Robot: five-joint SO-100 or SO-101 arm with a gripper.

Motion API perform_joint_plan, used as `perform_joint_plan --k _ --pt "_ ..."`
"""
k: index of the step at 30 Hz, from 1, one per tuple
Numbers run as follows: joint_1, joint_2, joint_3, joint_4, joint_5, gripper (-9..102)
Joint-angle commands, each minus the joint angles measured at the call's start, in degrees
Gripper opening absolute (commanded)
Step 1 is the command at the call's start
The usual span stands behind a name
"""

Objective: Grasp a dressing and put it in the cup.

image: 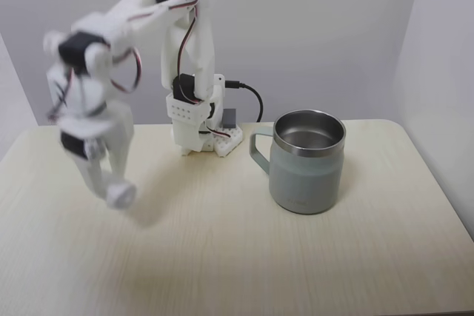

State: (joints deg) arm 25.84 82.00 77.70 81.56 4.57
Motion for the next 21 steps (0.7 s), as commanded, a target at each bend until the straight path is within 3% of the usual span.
perform_joint_plan --k 1,14,21 --pt "-0.6 -5.3 9.5 6.8 0.5 0" --pt "-0.7 -14.7 24.3 17.7 0.0 0" --pt "-12.0 -16.4 23.0 18.9 -1.0 0"
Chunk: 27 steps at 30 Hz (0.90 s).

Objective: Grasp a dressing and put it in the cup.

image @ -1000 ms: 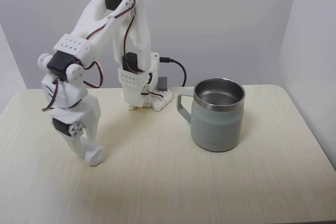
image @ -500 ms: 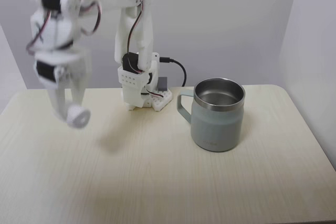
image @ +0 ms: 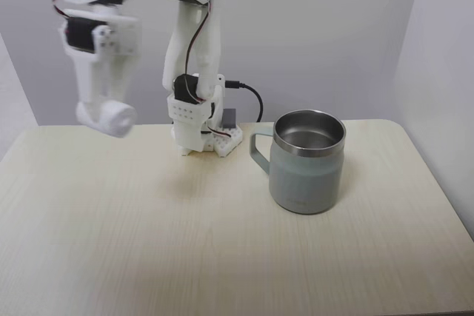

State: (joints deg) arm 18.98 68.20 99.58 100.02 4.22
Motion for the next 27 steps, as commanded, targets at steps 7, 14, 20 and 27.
perform_joint_plan --k 7,14,20,27 --pt "-24.2 -8.5 0.7 1.0 -3.9 0" --pt "-42.4 -10.0 0.0 3.2 -8.7 0" --pt "-55.0 -13.2 -4.8 3.1 -16.2 0" --pt "-66.3 -13.2 -10.4 3.6 -21.8 0"
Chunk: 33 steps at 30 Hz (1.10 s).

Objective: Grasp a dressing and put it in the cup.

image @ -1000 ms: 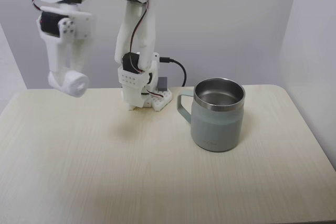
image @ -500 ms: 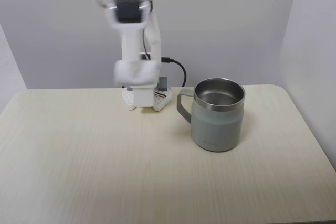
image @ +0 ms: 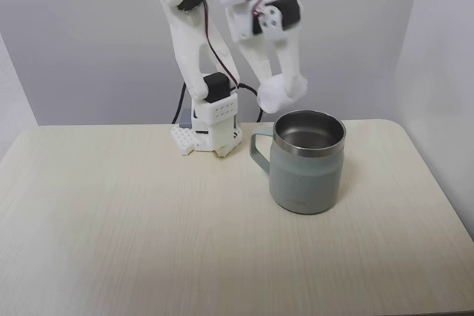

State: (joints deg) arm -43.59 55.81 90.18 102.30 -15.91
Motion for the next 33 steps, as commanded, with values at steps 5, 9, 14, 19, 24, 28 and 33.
perform_joint_plan --k 5,9,14,19,24,28,33 --pt "-7.2 1.1 -3.6 -0.7 -2.6 0" --pt "-8.1 2.0 -5.7 -3.4 -2.7 0" --pt "-8.8 3.3 -11.1 -9.2 -2.8 0" --pt "-11.0 4.0 -14.6 -12.6 -2.8 0" --pt "-12.5 4.2 -18.0 -15.2 -2.8 0" --pt "-12.5 4.3 -19.8 -16.2 -2.9 0" --pt "-12.9 3.3 -20.7 -14.7 -3.2 13"
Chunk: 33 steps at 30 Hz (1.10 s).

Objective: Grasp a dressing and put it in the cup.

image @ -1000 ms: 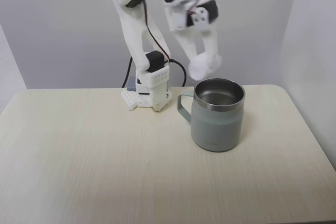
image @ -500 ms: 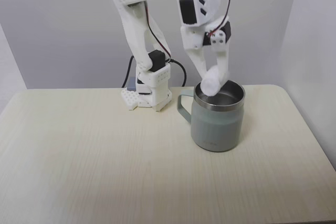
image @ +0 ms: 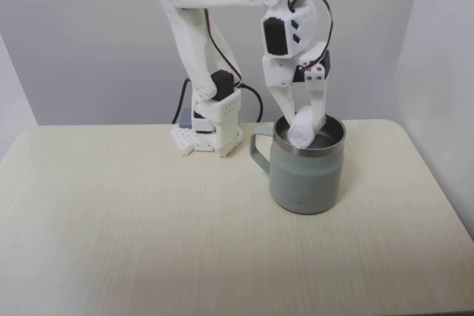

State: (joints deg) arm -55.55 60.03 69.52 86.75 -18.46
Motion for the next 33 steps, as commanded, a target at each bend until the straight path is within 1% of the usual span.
perform_joint_plan --k 1,4,6,26,33 --pt "-1.1 -1.0 0.0 1.6 -0.9 16" --pt "-1.9 -1.3 -0.4 3.4 -3.1 26" --pt "-2.3 -2.0 -1.1 3.4 -3.3 28" --pt "-2.1 -7.0 -1.6 3.3 -2.5 28" --pt "1.4 -6.4 -2.8 2.0 -3.9 27"
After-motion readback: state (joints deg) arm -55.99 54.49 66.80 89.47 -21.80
